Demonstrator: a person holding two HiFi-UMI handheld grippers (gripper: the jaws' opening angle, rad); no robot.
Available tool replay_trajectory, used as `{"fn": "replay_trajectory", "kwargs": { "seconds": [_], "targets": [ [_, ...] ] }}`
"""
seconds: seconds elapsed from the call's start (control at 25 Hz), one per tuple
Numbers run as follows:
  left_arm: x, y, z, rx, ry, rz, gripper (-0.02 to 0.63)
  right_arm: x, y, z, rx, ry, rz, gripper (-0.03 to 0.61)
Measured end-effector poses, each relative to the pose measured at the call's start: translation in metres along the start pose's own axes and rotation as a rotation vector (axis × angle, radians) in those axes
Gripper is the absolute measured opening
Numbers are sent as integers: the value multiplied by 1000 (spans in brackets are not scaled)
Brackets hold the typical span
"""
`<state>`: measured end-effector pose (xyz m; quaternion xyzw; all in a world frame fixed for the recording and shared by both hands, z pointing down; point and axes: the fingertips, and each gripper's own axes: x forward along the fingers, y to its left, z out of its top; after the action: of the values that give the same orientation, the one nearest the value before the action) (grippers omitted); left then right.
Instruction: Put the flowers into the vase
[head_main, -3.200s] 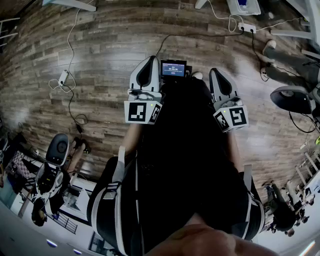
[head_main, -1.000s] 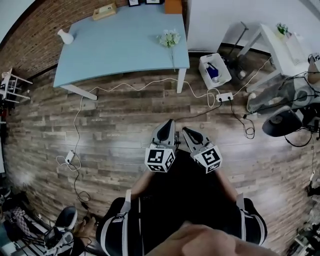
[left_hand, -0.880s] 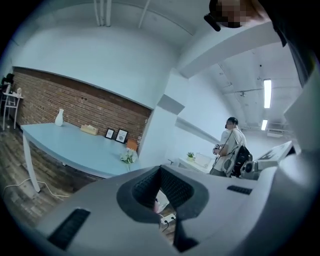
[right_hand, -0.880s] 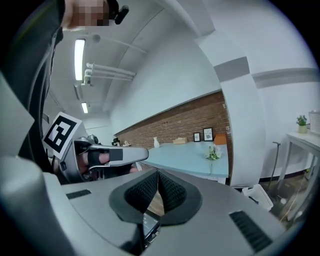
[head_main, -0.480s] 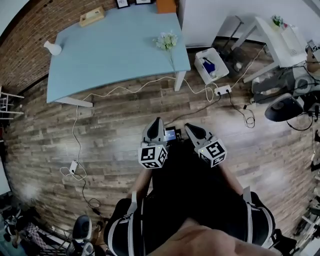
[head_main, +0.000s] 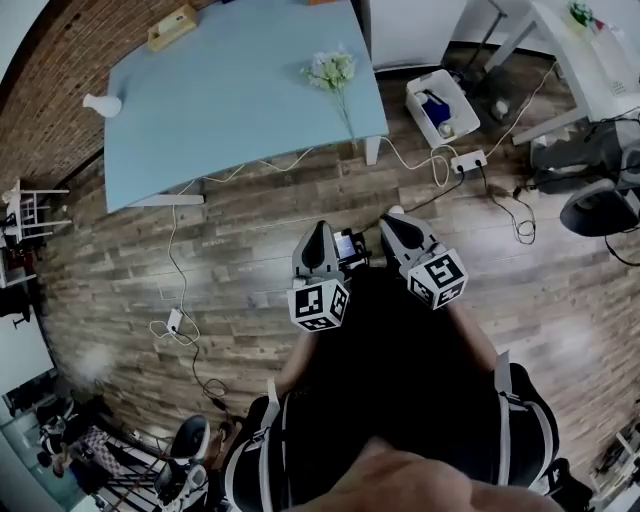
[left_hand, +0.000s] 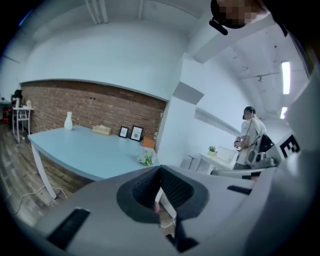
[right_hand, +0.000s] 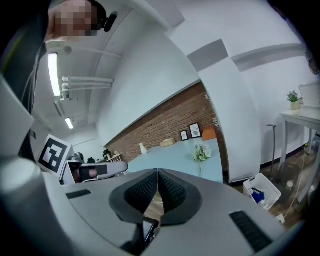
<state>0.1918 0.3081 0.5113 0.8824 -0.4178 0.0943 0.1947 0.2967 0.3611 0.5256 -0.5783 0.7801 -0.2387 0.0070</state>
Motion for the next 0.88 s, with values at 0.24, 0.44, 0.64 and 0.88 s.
{"fn": "replay_trajectory", "kwargs": {
  "seconds": [0.24,0.44,0.64,0.88],
  "targets": [
    [74,-10,46,-46,-38,103,25,25,-63,41,7,-20,79,18],
    [130,-25,72,25,-36,111,25,31,-115,37,83,19,61,18],
    [172,-31,85,57,-30,93,25,45,-137,56,52,-1,40,18],
    [231,-7,80,55,33,38,25,85,-151,78,11,-8,-24,18]
  ]
}}
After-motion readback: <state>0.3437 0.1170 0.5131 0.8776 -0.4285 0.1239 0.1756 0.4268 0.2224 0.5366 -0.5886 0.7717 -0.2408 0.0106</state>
